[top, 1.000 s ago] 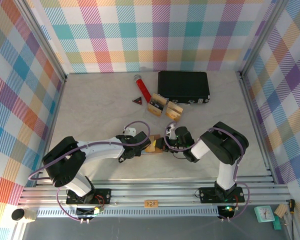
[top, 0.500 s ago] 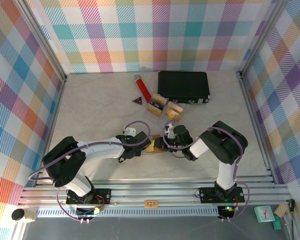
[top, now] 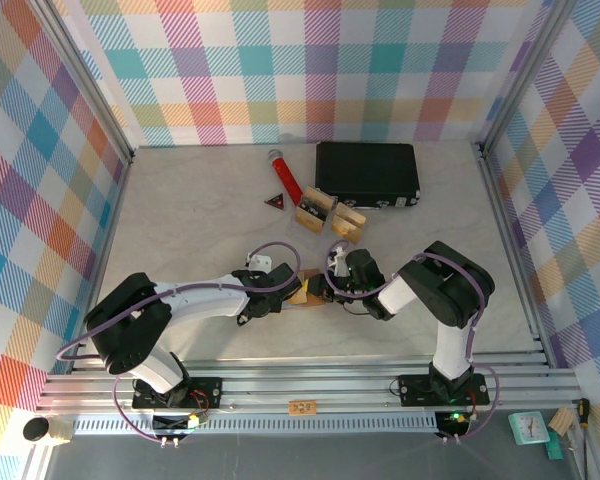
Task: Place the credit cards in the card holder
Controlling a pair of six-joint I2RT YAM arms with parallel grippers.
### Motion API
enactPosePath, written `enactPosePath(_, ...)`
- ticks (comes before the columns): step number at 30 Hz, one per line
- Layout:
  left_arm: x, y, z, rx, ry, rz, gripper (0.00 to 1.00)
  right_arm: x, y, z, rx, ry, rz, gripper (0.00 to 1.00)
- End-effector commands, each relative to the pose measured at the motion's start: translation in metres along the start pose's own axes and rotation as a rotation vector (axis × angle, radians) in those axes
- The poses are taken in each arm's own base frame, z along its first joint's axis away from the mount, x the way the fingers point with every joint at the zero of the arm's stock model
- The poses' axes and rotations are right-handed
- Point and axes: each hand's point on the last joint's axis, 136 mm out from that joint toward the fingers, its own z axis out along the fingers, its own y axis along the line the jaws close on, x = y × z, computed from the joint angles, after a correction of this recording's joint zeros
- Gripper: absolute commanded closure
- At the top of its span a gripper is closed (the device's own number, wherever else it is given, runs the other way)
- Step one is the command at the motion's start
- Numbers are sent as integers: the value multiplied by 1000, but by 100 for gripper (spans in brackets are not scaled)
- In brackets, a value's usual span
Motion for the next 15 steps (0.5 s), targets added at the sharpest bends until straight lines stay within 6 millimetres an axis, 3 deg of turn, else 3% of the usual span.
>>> enactPosePath(1, 10, 5, 0, -14, 20, 32, 0, 14, -13, 6, 44, 53, 10, 100)
enactPosePath(5, 10, 4, 0, -12, 20, 34, 0, 14, -14, 6, 50, 57, 13, 98)
enactPosePath(10, 6, 4, -2, -5, 13, 24, 0, 12, -12, 5, 62, 58, 7, 71)
enactPosePath(15, 0, 7, -5, 11, 10, -11, 0, 7, -7, 1, 90, 52, -15, 52)
